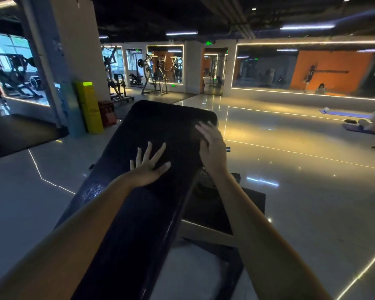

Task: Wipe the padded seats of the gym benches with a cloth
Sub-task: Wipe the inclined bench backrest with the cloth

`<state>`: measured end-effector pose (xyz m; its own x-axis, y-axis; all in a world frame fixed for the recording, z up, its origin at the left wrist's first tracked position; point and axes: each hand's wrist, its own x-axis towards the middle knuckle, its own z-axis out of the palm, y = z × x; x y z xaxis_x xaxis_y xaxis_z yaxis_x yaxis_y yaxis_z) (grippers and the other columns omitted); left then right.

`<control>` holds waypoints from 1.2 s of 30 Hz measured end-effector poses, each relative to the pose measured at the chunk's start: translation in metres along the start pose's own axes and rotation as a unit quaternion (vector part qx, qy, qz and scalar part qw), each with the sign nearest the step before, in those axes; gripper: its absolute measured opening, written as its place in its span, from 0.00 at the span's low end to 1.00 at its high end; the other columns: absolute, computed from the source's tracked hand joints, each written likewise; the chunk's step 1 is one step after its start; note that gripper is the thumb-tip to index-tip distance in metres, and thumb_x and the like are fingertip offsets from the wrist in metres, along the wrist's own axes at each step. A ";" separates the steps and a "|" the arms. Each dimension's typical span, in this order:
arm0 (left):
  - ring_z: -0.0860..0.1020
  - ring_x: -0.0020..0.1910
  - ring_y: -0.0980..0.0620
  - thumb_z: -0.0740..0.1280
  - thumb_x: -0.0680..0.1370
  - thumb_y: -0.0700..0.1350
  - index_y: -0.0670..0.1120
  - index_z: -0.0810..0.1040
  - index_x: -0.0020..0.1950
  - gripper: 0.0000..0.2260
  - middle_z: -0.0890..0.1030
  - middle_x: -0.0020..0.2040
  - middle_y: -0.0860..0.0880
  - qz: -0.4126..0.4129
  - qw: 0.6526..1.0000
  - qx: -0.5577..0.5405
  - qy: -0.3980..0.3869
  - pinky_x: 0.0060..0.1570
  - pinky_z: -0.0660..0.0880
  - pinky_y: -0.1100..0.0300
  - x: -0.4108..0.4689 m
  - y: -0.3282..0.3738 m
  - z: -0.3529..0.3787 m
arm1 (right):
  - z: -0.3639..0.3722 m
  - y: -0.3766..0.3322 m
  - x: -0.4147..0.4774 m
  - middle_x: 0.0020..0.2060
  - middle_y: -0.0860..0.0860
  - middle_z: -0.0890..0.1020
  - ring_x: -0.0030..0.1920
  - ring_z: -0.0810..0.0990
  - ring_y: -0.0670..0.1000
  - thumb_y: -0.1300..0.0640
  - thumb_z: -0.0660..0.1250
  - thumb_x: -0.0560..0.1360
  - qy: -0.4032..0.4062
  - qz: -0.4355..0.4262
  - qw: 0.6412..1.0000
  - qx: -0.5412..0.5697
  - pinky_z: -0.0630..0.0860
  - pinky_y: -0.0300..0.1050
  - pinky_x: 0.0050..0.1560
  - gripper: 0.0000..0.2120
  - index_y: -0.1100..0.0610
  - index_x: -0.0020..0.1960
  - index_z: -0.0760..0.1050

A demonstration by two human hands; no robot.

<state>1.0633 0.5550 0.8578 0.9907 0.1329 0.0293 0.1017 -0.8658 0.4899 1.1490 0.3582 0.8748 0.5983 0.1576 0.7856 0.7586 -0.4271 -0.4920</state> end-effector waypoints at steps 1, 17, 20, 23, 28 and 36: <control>0.30 0.76 0.46 0.53 0.79 0.67 0.72 0.38 0.74 0.29 0.30 0.77 0.57 0.000 1.000 0.003 0.002 0.73 0.35 0.41 0.001 -0.001 0.001 | -0.003 0.002 0.013 0.68 0.55 0.76 0.73 0.67 0.55 0.68 0.59 0.77 0.022 0.015 1.000 0.011 0.55 0.42 0.75 0.21 0.59 0.68 0.75; 0.30 0.76 0.47 0.52 0.80 0.66 0.72 0.38 0.74 0.28 0.31 0.77 0.57 -0.011 0.999 0.019 0.023 0.73 0.34 0.42 0.005 -0.002 0.005 | -0.007 0.006 -0.004 0.65 0.55 0.78 0.66 0.73 0.53 0.63 0.65 0.78 0.088 0.083 0.992 -0.024 0.56 0.29 0.64 0.18 0.59 0.67 0.76; 0.31 0.76 0.46 0.52 0.80 0.65 0.71 0.38 0.74 0.28 0.31 0.78 0.56 -0.012 0.999 0.021 0.021 0.74 0.35 0.42 0.001 0.003 0.003 | -0.003 -0.001 -0.026 0.64 0.56 0.78 0.65 0.75 0.55 0.64 0.66 0.77 0.080 0.081 0.993 -0.029 0.62 0.37 0.64 0.18 0.60 0.66 0.77; 0.31 0.77 0.45 0.52 0.81 0.65 0.69 0.39 0.76 0.29 0.31 0.78 0.55 -0.012 0.999 0.024 0.019 0.74 0.35 0.42 -0.002 0.006 0.000 | 0.000 -0.010 -0.045 0.62 0.57 0.79 0.64 0.76 0.56 0.64 0.66 0.76 0.084 0.084 0.993 -0.022 0.61 0.33 0.64 0.17 0.61 0.65 0.78; 0.33 0.77 0.44 0.54 0.80 0.65 0.69 0.40 0.76 0.29 0.33 0.79 0.54 -0.012 0.999 0.030 0.029 0.74 0.37 0.42 -0.001 0.007 -0.001 | 0.003 -0.026 -0.074 0.64 0.55 0.78 0.65 0.75 0.54 0.64 0.66 0.76 0.078 0.100 0.992 -0.015 0.59 0.31 0.64 0.18 0.60 0.66 0.77; 0.38 0.78 0.37 0.59 0.79 0.63 0.64 0.46 0.79 0.32 0.40 0.81 0.48 -0.002 0.999 0.035 0.041 0.75 0.45 0.39 -0.005 0.013 -0.010 | 0.009 -0.047 -0.128 0.65 0.53 0.76 0.66 0.72 0.52 0.62 0.66 0.77 0.031 0.116 0.992 -0.034 0.56 0.25 0.62 0.18 0.57 0.66 0.77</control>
<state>1.0589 0.5479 0.8725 0.9801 0.1718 0.0996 0.1137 -0.8968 0.4275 1.0388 0.3663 0.7942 0.7356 -0.0066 0.6774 0.5820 -0.5055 -0.6369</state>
